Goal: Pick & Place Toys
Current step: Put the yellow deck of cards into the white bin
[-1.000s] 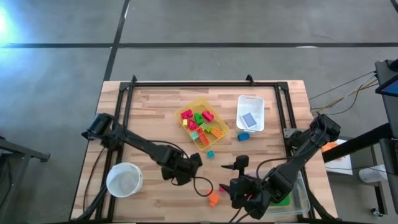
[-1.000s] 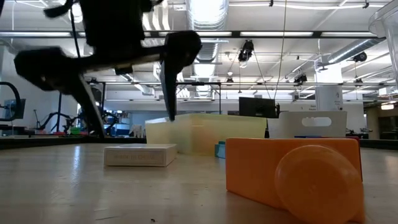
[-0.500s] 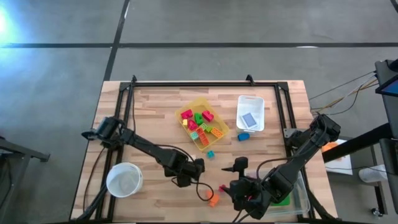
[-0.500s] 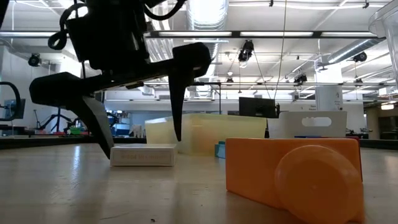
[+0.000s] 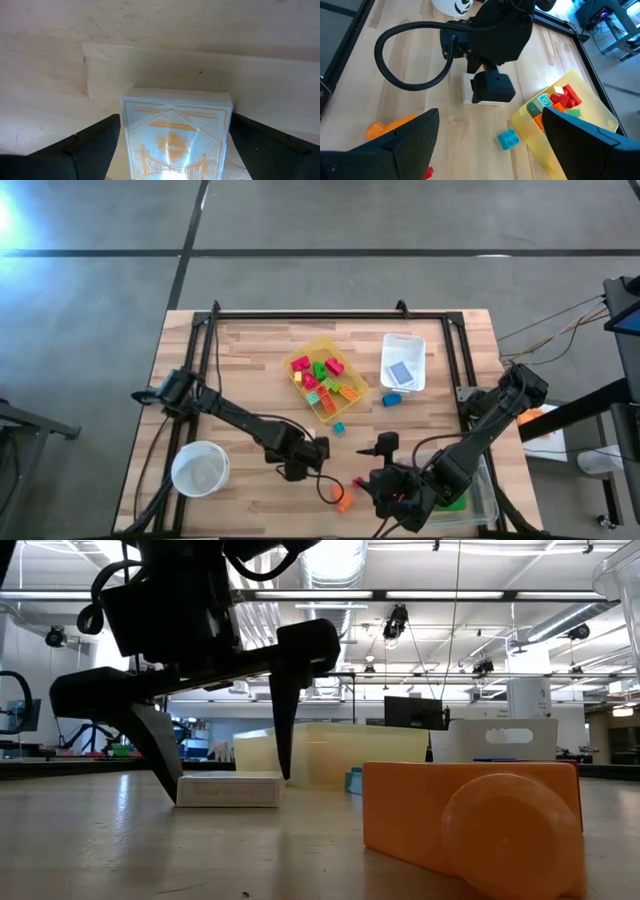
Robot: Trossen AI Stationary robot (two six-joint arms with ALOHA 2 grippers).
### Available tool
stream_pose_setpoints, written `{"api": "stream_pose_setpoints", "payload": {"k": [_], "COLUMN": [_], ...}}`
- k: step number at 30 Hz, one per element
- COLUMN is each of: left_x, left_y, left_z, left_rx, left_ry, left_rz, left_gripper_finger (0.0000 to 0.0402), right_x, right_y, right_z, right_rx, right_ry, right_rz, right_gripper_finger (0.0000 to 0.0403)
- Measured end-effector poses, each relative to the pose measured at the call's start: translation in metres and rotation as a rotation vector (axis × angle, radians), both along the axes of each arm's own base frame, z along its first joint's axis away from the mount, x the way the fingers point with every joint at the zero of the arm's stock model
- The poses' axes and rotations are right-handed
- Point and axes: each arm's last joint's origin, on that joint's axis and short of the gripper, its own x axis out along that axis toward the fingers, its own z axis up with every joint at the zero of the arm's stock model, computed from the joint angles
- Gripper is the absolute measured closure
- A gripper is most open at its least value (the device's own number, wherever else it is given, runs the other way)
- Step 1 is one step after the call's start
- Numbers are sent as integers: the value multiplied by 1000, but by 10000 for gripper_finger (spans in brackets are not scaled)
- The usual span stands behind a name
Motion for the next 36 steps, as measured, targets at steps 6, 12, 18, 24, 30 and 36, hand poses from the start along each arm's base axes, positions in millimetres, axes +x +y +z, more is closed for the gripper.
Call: {"api": "stream_pose_setpoints", "payload": {"k": [6,12,18,24,30,36], "left_x": [-4,-11,-14,-14,-15,-15], "left_y": [-1,-1,-1,-1,-7,-8], "left_z": [-1,0,0,-1,0,0], "left_rx": [-33,-132,-161,-85,-52,-49], "left_ry": [56,179,227,189,171,159], "left_rz": [-24,97,93,32,-11,-27], "left_gripper_finger": [23,23,23,23,23,23], "right_x": [0,0,0,0,0,0], "right_y": [0,0,0,0,0,0], "right_z": [0,0,0,0,0,0], "right_rx": [0,-3,-3,-3,-3,10], "right_ry": [0,1,1,1,1,-3], "right_rz": [0,2,2,2,1,-8], "right_gripper_finger": [56,56,56,56,56,56]}}
